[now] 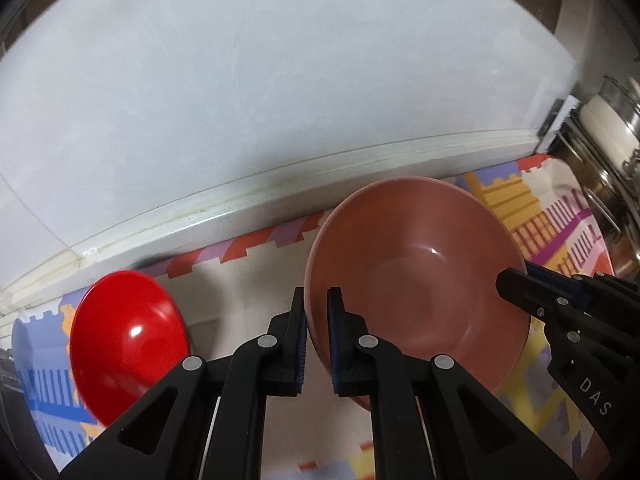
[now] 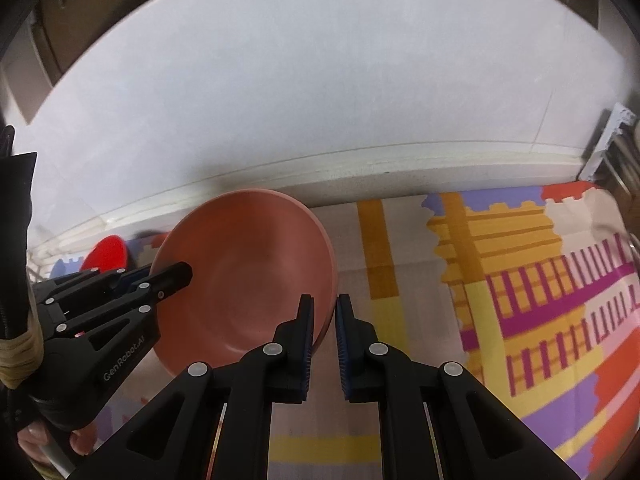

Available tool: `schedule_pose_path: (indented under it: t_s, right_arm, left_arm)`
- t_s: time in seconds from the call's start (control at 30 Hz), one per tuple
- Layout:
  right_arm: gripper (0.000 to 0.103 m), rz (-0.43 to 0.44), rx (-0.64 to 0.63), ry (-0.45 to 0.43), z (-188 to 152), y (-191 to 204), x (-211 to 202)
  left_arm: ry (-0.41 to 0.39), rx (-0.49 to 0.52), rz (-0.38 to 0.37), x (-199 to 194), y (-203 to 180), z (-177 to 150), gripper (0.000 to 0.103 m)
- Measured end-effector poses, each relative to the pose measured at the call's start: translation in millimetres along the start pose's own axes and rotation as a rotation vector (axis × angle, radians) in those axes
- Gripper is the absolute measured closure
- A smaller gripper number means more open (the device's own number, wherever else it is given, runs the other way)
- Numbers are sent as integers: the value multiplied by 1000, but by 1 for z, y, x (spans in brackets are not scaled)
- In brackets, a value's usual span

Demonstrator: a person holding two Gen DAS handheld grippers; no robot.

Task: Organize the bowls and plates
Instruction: 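Lift the pink bowl with both grippers and carry it toward the white bowl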

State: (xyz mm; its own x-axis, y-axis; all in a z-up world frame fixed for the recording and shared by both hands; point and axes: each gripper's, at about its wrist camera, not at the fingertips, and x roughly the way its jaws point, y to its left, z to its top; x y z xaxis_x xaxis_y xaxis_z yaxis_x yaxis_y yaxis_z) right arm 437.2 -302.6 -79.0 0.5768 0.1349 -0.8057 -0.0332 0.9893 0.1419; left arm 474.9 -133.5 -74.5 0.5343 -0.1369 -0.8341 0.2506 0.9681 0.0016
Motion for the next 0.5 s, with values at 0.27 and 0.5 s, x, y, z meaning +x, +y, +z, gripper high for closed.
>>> schedule_pose_path:
  t_s: [0.27, 0.5]
  right_arm:
    - [91, -54, -33, -60, -23, 7, -50]
    - [91, -76, -35, -85, -53, 9, -92]
  left_arm:
    - [-27, 2, -48, -42, -17, -24, 92]
    - [-72, 11, -91, -82, -38, -53, 92]
